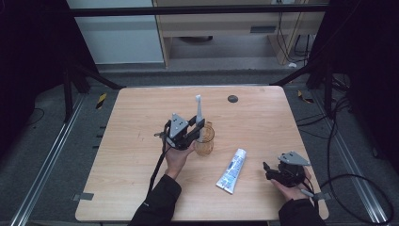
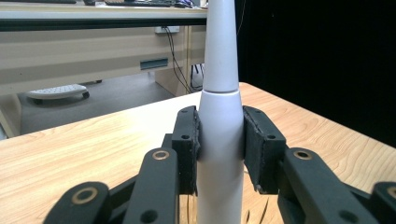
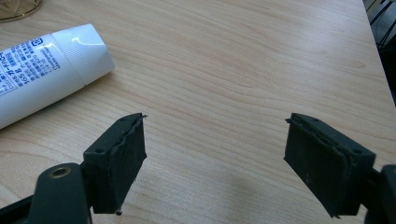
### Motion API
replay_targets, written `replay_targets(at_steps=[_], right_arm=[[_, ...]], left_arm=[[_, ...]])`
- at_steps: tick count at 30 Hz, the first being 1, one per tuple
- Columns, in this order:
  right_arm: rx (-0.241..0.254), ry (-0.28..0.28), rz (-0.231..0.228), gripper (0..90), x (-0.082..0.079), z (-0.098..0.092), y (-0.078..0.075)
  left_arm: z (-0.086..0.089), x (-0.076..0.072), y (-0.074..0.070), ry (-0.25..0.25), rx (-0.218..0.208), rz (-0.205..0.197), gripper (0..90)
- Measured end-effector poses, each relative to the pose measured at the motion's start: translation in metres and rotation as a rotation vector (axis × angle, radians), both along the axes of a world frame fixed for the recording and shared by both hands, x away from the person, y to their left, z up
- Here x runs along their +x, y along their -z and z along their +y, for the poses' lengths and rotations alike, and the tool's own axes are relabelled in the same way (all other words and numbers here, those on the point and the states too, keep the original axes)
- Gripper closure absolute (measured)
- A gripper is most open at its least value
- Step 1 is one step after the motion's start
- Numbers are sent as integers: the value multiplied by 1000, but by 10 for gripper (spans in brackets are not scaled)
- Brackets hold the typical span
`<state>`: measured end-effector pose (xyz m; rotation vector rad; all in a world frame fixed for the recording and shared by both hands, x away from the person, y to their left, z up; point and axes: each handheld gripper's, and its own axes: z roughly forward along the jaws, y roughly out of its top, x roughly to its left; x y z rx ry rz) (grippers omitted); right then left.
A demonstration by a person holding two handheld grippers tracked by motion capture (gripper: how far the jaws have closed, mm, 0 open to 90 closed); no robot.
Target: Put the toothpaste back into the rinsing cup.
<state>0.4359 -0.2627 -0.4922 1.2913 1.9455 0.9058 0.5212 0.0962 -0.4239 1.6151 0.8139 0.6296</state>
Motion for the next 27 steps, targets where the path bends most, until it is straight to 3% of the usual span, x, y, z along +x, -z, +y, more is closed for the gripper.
replay_targets(at_steps=[8,27], right_arm=[[0,2,1,201,0,0,0],[3,0,6,198,0,1,-1]], left_arm=[[-2,-5,6,-1,39,1,668],[0,-9,18,4,66,33,667]])
